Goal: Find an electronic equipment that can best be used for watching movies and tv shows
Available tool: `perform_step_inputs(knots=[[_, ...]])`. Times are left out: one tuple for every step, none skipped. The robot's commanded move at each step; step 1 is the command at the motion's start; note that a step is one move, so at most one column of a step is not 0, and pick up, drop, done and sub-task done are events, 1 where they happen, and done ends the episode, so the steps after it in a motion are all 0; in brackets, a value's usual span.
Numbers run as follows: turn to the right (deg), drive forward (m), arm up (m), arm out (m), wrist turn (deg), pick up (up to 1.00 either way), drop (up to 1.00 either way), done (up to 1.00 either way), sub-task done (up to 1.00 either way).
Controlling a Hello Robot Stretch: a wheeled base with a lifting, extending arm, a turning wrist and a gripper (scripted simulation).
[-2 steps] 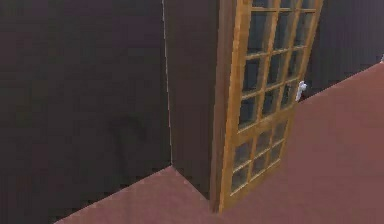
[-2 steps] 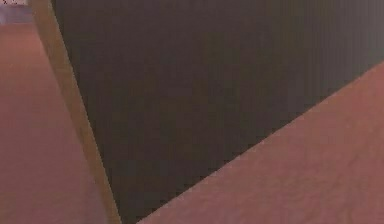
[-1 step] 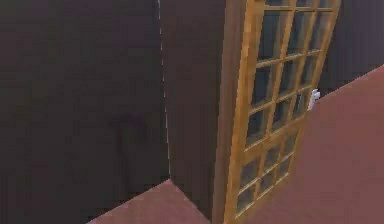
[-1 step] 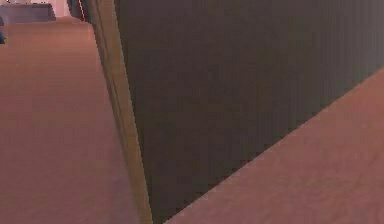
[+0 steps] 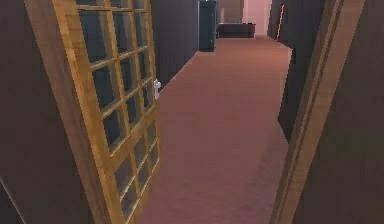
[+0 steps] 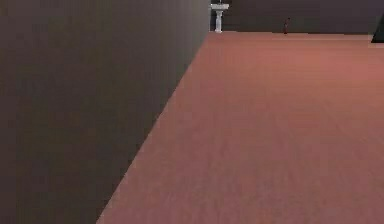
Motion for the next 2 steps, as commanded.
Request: perform_step_inputs(knots=[[0.0, 1.0, 0.0, 0.0, 0.0, 0.0, 0.0, 0.0, 0.0], [27.0, 0.0, 0.0, 0.0, 0.0, 0.0, 0.0, 0.0, 0.0]])
